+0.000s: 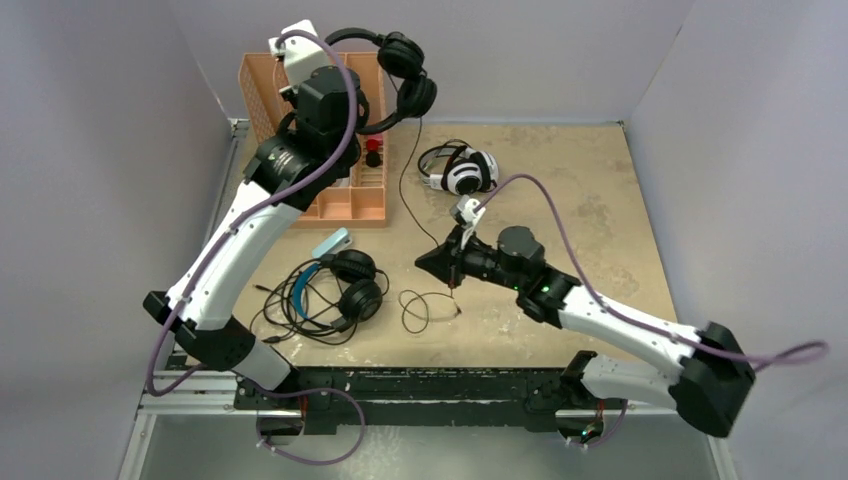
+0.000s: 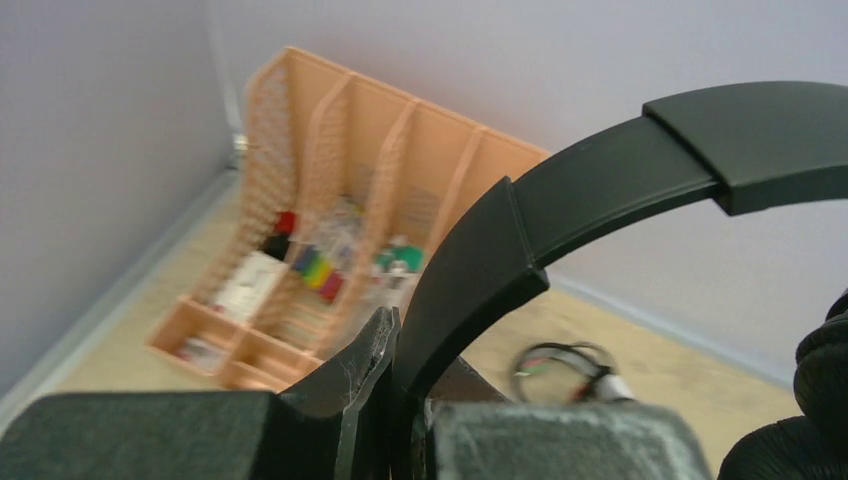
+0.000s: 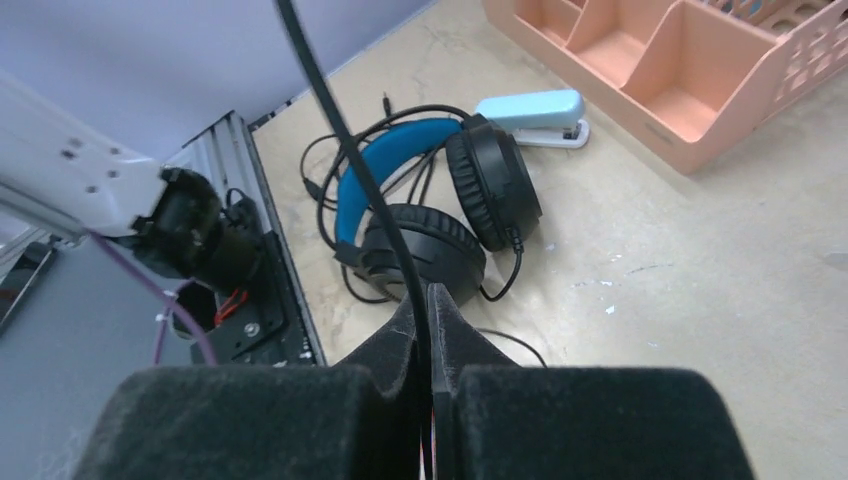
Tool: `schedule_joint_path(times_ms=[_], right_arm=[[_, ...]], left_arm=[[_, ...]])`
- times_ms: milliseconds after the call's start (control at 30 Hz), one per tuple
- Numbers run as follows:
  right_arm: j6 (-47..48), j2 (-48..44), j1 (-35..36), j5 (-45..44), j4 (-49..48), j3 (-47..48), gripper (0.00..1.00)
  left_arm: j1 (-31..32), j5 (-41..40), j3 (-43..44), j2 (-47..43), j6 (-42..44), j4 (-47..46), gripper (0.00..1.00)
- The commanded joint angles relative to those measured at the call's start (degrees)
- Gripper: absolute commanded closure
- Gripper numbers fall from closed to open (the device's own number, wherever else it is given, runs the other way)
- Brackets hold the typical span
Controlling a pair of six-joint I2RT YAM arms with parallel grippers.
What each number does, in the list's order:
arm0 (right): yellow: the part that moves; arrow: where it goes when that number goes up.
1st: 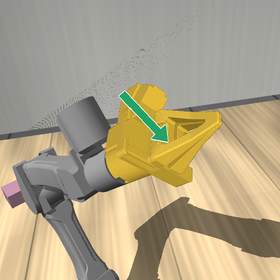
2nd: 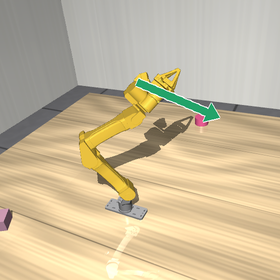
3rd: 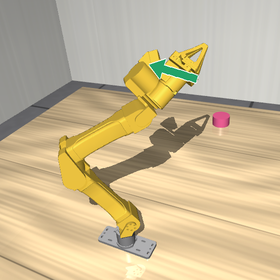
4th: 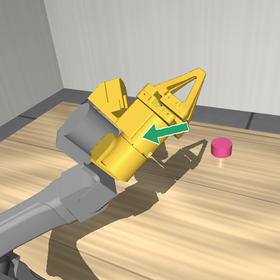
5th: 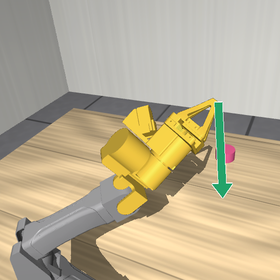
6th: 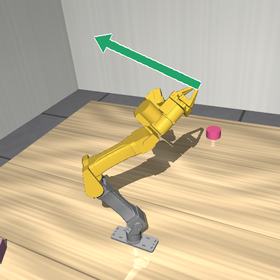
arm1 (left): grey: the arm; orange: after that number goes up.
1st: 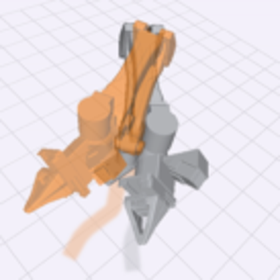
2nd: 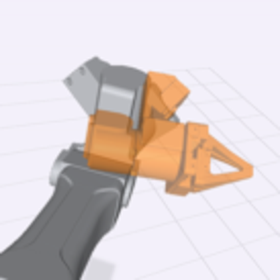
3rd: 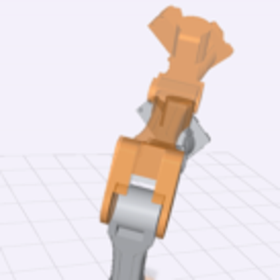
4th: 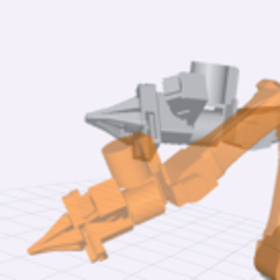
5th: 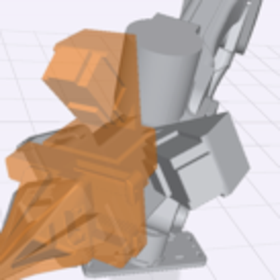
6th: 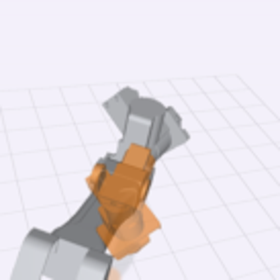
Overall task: Wrap the headphones
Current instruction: Wrap the headphones cable around the headphones.
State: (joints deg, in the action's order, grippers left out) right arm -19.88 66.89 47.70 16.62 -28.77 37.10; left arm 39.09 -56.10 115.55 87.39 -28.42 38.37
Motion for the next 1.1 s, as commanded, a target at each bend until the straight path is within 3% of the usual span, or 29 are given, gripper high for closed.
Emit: schedule_joint_path(times_ms=[0, 67, 167, 233, 300, 367, 433, 533, 633, 700, 800, 933, 1067], right_arm=[[5.1, -10.5, 0.3, -1.1, 20.5, 6.7, 1.00], [6.6, -13.4, 0.2, 1.0, 24.8, 9.7, 1.00], [7.5, -13.1, 0.5, 9.1, 28.5, 14.4, 1.00], [7.4, -11.5, 1.9, 12.7, 30.3, 16.4, 1.00], [8.0, -10.7, 5.1, 13.1, 30.4, 17.2, 1.00], [8.1, -9.9, 6.9, 12.9, 29.4, 16.2, 1.00], [7.8, -9.4, 7.1, 10.1, 29.3, 14.8, 1.00], [6.5, -11.2, 7.2, -4.7, 31.6, 13.7, 1.00], [7.6, -13.4, 6.7, -17.8, 33.3, 15.6, 1.00], [12.8, -12.6, 6.5, -19.9, 36.0, 20.6, 1.00], [21.2, -10.3, 6.5, -13.3, 39.8, 28.4, 1.00], [30.2, -5.9, 6.5, -0.9, 48.6, 35.9, 1.00], [31.3, -1.5, 6.6, 10.5, 55.6, 39.7, 1.00]], left_arm=[[-2.4, -10.8, -3.2, 0.0, 9.4, -2.8, 1.00], [-4.2, -10.0, -6.4, -0.4, 8.7, -3.4, 1.00], [-11.5, 3.4, -6.2, 0.1, -0.6, 1.2, 1.00], [-13.4, 6.6, -5.6, 0.8, -5.1, 2.6, 1.00], [-15.1, 9.2, -3.9, 2.0, -9.7, 4.4, 1.00], [-19.8, 19.4, -3.2, 2.8, -14.2, 4.8, 1.00], [-23.7, 30.5, -5.1, 2.1, -17.5, 1.8, 1.00], [-25.7, 40.9, -10.7, -0.6, -16.9, -4.1, 1.00], [-25.8, 43.0, -14.9, -3.2, -14.8, -4.5, 1.00], [-25.8, 41.9, -19.2, -5.3, -12.9, -5.7, 1.00], [-26.0, 38.1, -20.2, -5.4, -11.9, -2.3, 1.00], [-26.6, 39.8, -20.2, -5.5, -14.4, -2.4, 1.00], [-26.7, 38.6, -19.1, -4.2, -17.1, -2.9, 1.00]])
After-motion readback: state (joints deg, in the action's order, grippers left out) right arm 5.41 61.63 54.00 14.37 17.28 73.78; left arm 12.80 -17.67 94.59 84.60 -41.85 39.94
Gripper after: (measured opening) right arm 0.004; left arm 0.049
